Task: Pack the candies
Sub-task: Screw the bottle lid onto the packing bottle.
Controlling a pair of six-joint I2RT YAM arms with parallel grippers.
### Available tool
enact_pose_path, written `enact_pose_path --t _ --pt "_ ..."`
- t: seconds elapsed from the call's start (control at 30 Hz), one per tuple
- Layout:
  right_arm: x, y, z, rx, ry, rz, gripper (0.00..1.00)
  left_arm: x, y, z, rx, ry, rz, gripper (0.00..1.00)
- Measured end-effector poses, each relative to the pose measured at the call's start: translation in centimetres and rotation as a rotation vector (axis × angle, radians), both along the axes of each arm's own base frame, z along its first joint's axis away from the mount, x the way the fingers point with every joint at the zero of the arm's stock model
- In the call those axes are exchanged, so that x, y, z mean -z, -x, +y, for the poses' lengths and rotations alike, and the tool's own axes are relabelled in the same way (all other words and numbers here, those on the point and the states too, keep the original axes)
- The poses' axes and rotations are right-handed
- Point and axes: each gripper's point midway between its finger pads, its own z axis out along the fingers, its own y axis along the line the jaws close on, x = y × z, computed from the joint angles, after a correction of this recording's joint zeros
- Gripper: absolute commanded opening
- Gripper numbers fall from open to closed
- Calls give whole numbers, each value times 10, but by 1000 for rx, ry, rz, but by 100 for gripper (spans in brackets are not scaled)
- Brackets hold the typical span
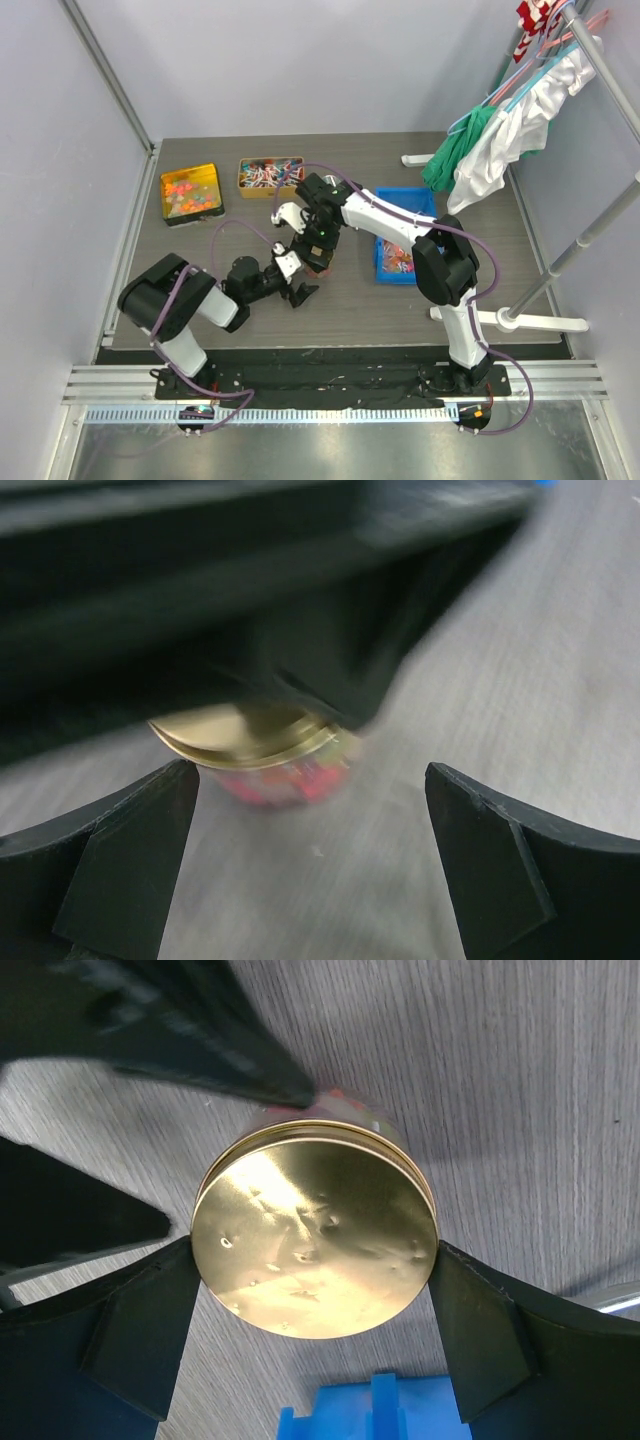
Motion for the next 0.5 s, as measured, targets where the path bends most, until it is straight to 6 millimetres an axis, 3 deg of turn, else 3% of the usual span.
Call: enact_pose_path --t 0.2,0.5 --pt "10 2 -12 -1 31 6 95 25 -13 -8 -68 0 44 100" --pt "14 4 -30 16 43 50 92 26 -18 -17 -91 39 78 100"
